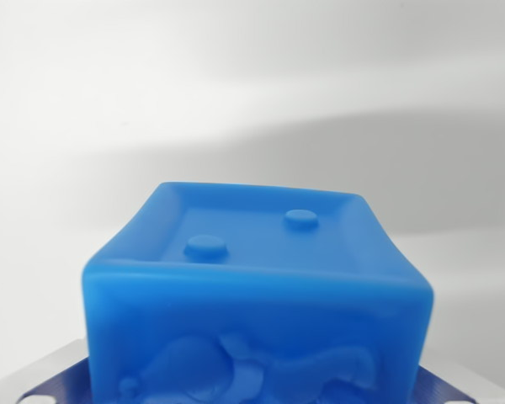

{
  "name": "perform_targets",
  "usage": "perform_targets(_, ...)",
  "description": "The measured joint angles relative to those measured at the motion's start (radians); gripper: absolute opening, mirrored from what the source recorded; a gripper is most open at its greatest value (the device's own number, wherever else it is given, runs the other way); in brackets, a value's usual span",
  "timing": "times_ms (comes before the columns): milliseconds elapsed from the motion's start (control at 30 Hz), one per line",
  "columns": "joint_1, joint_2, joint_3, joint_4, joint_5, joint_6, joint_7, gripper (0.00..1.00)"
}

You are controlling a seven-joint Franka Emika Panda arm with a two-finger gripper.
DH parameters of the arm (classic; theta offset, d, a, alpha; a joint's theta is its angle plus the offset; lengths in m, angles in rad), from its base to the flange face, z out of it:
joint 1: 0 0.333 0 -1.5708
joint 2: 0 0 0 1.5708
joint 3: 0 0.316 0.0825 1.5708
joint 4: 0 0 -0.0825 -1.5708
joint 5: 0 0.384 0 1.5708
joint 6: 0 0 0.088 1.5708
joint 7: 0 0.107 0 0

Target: Stack cube

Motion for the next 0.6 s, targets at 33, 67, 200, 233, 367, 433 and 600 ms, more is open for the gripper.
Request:
perform_targets(33, -0.003, -0.002, -0.002, -0.001, 0.001, -0.001, -0.005, 0.00)
perform_targets(67, -0.005, -0.003, -0.003, -0.002, 0.001, -0.002, -0.007, 0.00)
perform_targets(200, -0.018, -0.012, -0.009, -0.007, 0.005, -0.006, -0.026, 0.00)
perform_targets(233, -0.021, -0.015, -0.011, -0.008, 0.006, -0.007, -0.031, 0.00)
perform_targets(367, -0.033, -0.023, -0.018, -0.012, 0.008, -0.011, -0.050, 0.00)
perform_targets(433, -0.038, -0.026, -0.022, -0.013, 0.010, -0.014, -0.058, 0.00)
perform_targets(600, -0.052, -0.036, -0.033, -0.018, 0.013, -0.019, -0.082, 0.00)
